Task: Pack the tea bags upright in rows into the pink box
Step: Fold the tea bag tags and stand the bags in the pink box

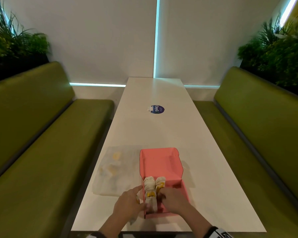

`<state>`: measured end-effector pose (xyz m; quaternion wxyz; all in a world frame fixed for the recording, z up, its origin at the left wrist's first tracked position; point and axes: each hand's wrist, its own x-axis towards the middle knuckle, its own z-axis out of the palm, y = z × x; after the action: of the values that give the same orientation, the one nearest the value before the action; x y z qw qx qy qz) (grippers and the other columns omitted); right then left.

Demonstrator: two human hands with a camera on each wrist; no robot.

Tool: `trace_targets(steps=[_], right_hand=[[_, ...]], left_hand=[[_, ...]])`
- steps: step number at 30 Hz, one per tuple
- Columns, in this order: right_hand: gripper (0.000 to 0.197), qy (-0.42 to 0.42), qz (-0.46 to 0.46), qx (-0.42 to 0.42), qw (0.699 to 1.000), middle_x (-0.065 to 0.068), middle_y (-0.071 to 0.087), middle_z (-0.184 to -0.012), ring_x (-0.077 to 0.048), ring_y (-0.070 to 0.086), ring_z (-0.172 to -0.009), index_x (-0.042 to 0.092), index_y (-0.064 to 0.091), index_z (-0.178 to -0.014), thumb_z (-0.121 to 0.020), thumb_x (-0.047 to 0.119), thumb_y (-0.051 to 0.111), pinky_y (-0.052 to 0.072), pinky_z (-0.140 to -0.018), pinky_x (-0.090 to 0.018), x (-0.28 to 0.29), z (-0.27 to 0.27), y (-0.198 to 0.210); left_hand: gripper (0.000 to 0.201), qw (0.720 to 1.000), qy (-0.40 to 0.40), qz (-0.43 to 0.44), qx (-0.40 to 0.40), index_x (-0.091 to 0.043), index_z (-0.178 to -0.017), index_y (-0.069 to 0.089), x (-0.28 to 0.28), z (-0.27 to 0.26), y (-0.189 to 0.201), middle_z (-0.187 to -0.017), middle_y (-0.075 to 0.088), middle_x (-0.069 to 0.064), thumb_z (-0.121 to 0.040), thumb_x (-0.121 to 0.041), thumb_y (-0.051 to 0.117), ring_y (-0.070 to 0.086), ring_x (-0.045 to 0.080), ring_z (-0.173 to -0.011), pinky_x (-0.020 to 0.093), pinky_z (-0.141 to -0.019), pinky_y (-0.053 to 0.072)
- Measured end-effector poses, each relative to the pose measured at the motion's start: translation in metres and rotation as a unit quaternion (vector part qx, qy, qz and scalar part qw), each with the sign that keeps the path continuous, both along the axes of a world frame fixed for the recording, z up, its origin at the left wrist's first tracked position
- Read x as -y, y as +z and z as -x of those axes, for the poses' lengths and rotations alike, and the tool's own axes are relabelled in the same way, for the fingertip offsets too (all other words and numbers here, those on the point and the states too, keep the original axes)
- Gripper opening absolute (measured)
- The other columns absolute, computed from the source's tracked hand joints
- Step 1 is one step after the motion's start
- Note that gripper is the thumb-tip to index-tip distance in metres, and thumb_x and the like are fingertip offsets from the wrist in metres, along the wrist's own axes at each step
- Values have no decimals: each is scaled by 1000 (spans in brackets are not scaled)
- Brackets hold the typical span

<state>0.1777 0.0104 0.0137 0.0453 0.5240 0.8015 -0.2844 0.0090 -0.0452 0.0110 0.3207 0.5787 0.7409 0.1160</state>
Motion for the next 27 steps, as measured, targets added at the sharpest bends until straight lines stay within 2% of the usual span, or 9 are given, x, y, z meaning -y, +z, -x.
trace_targets(steps=[6, 9, 14, 19, 23, 26, 27], right_hand=[[27, -14, 3, -27, 1000, 0, 67, -113, -15, 62, -100, 17, 66, -107, -91, 8, 46, 50, -90, -25, -7, -6, -3], [25, -11, 2, -34, 999, -2, 66, -113, -17, 62, -101, 15, 65, -106, -90, 9, 47, 50, -91, -29, -10, -7, -1], [27, -7, 6, -33, 999, -5, 65, -111, -20, 63, -95, 17, 61, -109, -90, 9, 43, 52, -84, -32, -6, -3, 2], [21, -27, -31, -63, 997, -2, 64, -99, -11, 57, -83, 13, 64, -99, -88, 8, 47, 47, -78, -22, -8, -2, 4], [17, -15, -27, -56, 998, -1, 62, -109, -12, 56, -88, 14, 62, -105, -92, 15, 51, 46, -80, -22, -5, -1, 4], [25, -15, -16, -73, 997, 5, 59, -97, -8, 54, -83, 17, 61, -113, -92, 10, 50, 46, -78, -17, -8, -6, 14], [30, -23, -18, -74, 997, 5, 59, -97, -8, 54, -85, 19, 62, -115, -91, 8, 49, 45, -77, -15, -11, -11, 19]], left_hand=[[71, 1000, 1, -1, -3, -33, -142, 35, -2, 0, -2, -134, 53, -5, -80, -43, 69, 54, 12, -115, 26, -93, 44], [71, 1000, 0, -4, -1, -33, -142, 34, -2, -1, 0, -136, 52, -6, -81, -42, 69, 54, 12, -115, 25, -93, 43], [71, 1000, -3, 4, -11, -34, -141, 35, -3, -2, 2, -134, 52, -5, -80, -44, 69, 54, 13, -114, 27, -93, 44], [70, 1000, -4, 4, -13, -35, -140, 36, -3, -2, 2, -132, 54, -6, -79, -45, 69, 56, 12, -110, 26, -91, 45], [71, 1000, -1, 9, -16, -34, -141, 34, -4, -4, 4, -137, 51, -6, -80, -46, 69, 55, 12, -113, 26, -94, 44], [72, 1000, -1, 6, -19, -34, -141, 34, -4, -4, 6, -135, 51, -6, -79, -46, 69, 53, 12, -114, 27, -94, 44], [73, 1000, 1, 5, -20, -34, -141, 34, -4, -3, 6, -134, 52, -6, -78, -46, 69, 54, 12, -114, 27, -93, 44]])
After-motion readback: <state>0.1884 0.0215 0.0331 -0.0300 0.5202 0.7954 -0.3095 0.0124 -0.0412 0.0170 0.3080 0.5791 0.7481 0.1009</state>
